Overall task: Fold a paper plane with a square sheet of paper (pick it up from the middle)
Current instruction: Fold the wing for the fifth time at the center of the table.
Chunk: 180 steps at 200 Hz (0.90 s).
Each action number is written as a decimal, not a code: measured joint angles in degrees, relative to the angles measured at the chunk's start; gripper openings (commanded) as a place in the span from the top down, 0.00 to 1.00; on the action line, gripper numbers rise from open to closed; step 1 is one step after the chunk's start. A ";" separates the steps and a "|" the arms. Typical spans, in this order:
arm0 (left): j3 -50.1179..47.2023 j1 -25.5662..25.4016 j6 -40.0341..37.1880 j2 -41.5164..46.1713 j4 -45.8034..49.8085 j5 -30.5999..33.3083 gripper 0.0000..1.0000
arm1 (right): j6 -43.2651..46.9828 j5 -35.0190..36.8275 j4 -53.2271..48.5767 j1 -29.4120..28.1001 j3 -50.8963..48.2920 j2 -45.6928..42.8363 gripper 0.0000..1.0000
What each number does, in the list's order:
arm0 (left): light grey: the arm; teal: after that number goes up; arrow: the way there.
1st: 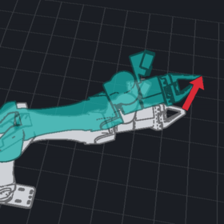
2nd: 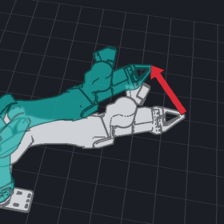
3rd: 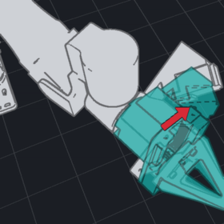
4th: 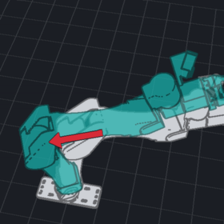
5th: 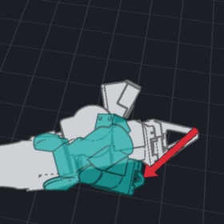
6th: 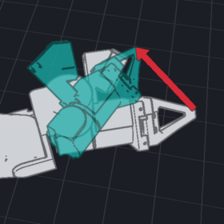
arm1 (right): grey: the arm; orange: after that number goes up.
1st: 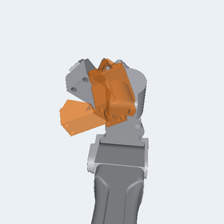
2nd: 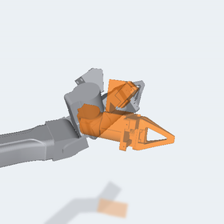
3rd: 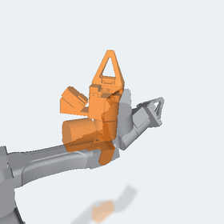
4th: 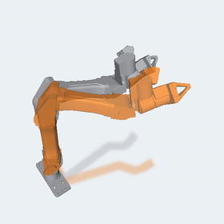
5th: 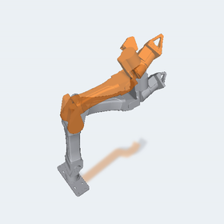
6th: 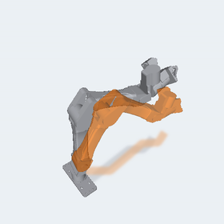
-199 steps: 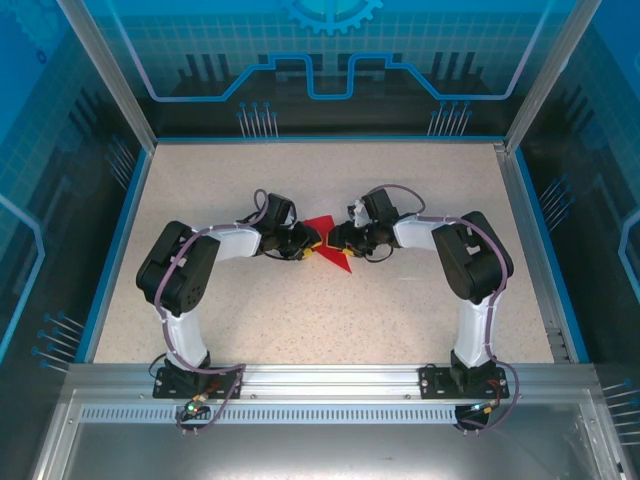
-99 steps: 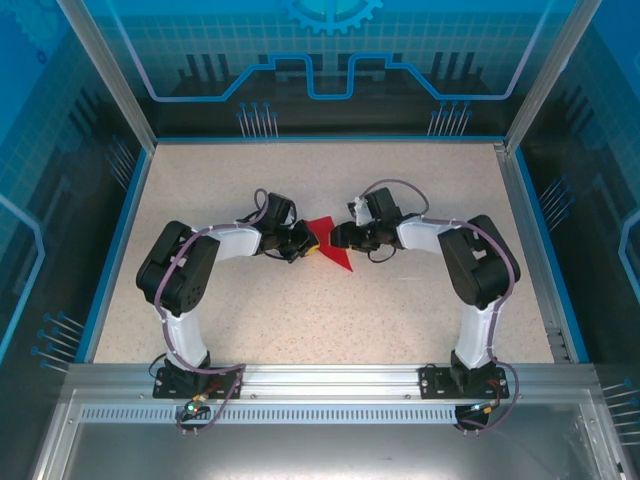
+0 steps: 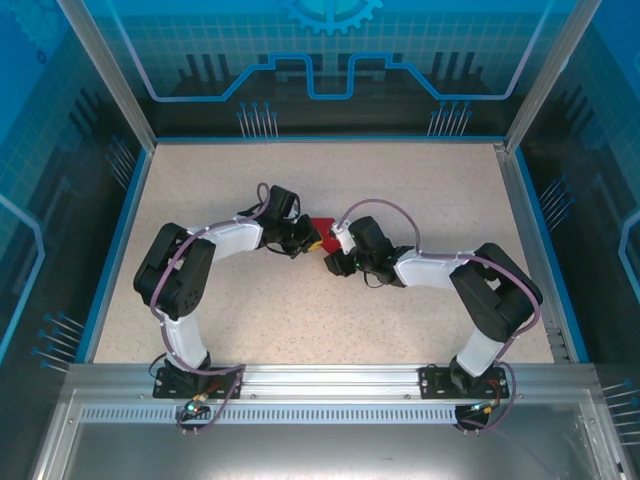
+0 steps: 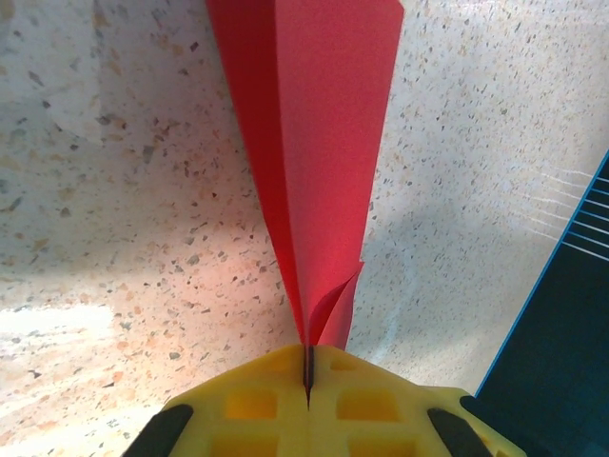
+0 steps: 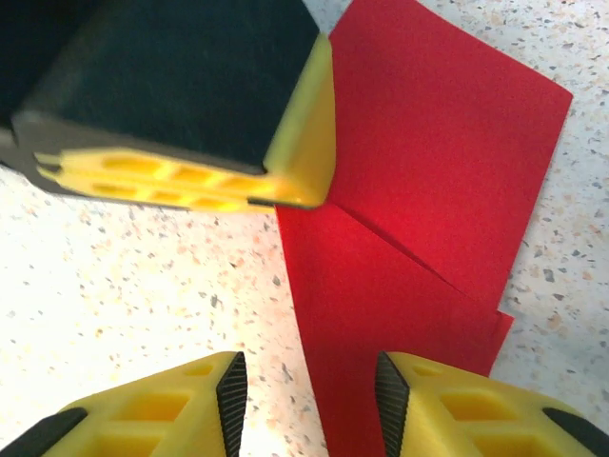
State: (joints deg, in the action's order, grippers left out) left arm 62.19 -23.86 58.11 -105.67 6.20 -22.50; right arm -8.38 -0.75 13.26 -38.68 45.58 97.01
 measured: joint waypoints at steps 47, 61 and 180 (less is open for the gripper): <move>0.37 0.00 -0.15 0.00 1.55 0.15 0.96 | 4.59 4.90 6.43 -1.88 -1.68 2.71 0.58; 0.39 0.00 -0.15 0.00 1.73 0.15 0.96 | 5.49 5.46 8.00 -2.10 -1.68 3.58 0.60; 1.95 0.00 -1.25 0.00 4.11 0.15 0.94 | 11.43 8.07 13.14 -3.19 -1.68 6.56 0.79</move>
State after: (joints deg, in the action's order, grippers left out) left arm 64.14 -23.86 56.86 -105.67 10.31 -22.35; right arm 3.05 7.31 26.39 -41.87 43.90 103.57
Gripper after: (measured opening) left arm 0.050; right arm 0.241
